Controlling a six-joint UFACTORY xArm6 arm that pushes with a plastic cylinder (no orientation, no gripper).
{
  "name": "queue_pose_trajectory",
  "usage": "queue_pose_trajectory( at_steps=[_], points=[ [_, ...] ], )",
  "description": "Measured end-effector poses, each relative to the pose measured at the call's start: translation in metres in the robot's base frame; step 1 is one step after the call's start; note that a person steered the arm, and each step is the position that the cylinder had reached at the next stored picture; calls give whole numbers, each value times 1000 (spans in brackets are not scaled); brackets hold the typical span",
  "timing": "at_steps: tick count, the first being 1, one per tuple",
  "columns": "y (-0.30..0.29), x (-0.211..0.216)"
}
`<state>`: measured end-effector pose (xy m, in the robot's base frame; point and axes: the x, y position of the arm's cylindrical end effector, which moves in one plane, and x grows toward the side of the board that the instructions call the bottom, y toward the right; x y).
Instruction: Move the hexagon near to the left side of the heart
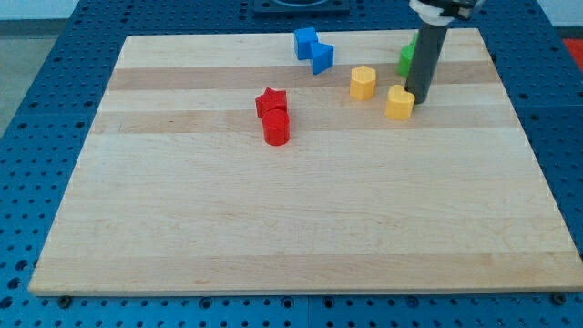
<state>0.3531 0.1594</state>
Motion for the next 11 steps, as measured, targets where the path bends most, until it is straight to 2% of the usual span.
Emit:
queue_pose_trajectory(
  at_steps=[1,2,3,5,7,8,9,10,11],
  points=[
    [-24,22],
    [-21,19],
    [5,-27],
    [-46,-93],
    [-65,-33],
    [-67,-22],
    [-104,-35],
    [-104,-31],
    [-104,14]
  ],
)
